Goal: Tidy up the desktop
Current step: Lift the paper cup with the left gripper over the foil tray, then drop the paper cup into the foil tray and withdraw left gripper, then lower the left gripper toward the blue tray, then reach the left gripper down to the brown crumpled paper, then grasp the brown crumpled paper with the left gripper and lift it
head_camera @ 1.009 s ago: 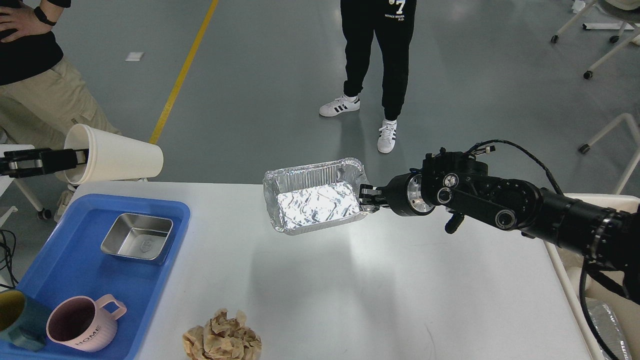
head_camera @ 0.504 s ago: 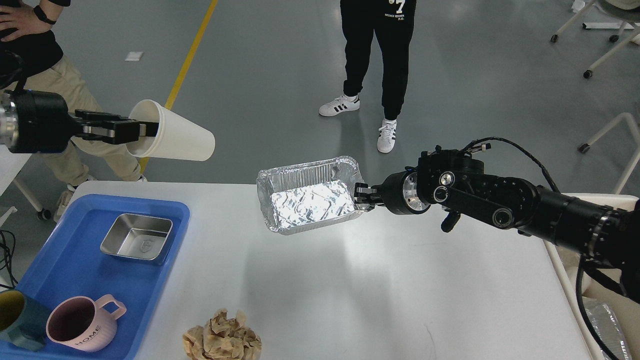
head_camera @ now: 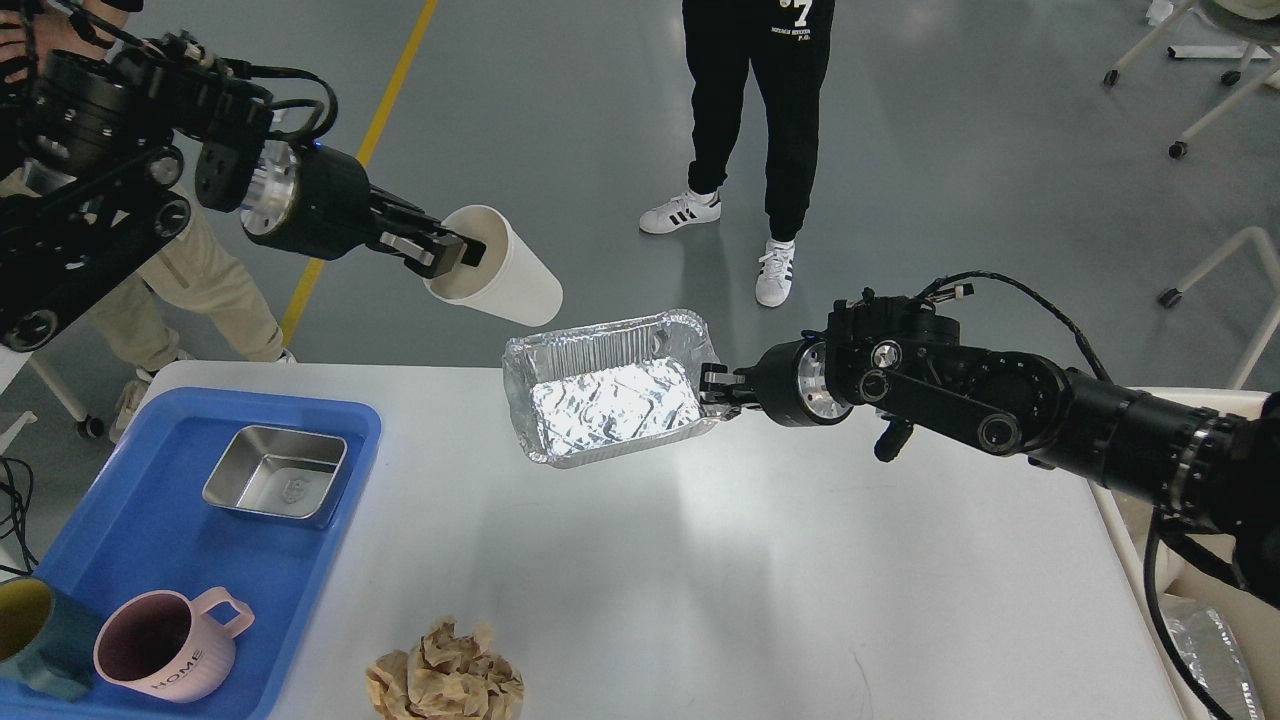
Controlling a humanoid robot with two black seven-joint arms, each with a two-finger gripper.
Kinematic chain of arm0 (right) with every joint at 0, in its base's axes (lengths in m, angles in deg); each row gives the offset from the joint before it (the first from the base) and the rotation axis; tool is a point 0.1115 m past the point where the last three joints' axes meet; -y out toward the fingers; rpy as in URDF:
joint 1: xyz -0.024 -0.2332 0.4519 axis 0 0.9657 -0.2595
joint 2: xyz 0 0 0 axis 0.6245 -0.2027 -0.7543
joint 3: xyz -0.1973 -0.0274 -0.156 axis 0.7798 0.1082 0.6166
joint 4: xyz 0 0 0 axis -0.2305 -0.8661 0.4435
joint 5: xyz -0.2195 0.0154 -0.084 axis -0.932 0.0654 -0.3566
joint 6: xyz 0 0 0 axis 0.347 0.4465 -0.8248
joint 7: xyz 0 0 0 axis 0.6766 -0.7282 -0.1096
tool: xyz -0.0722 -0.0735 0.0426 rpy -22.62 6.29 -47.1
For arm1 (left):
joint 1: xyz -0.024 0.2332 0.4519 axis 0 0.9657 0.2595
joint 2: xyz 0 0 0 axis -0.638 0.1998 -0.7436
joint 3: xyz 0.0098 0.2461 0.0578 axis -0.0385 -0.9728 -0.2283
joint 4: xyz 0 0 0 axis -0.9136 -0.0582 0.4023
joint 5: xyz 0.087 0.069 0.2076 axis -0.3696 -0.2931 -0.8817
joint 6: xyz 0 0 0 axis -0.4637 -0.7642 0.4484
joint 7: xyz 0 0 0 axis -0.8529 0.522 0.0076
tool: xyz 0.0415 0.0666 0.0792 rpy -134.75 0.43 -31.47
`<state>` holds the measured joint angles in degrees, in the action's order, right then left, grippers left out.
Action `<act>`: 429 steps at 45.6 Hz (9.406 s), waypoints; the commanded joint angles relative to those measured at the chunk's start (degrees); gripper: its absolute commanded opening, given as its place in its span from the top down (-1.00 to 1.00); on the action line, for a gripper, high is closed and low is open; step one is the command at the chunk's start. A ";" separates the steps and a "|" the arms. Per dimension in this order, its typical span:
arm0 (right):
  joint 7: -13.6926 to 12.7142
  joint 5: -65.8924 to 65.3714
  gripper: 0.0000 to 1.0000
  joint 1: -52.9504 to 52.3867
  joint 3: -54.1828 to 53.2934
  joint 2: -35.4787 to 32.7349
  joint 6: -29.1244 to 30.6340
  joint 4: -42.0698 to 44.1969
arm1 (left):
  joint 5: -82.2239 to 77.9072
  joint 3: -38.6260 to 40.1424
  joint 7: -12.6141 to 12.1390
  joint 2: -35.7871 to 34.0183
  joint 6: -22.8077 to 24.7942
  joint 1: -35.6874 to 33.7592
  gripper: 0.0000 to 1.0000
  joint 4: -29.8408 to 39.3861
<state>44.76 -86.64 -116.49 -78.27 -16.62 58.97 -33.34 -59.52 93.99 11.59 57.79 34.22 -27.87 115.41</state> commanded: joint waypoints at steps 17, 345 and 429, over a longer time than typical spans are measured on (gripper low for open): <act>0.00 0.00 1.00 -0.17 -0.33 -0.27 0.00 -0.17 | 0.01 -15.12 0.01 19.93 -2.92 -7.64 0.87 -15.03; 0.00 0.00 1.00 0.18 -0.86 -2.12 -1.23 0.01 | -10.09 -13.54 4.22 -9.24 -10.39 34.37 0.94 20.56; -0.09 -0.88 1.00 -0.08 -0.25 -0.54 -1.23 0.54 | 36.31 14.49 8.88 -43.88 -22.26 31.65 0.90 25.22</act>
<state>44.69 -87.53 -116.29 -78.49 -17.43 57.76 -32.62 -22.79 107.97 20.92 11.44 9.89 6.69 141.48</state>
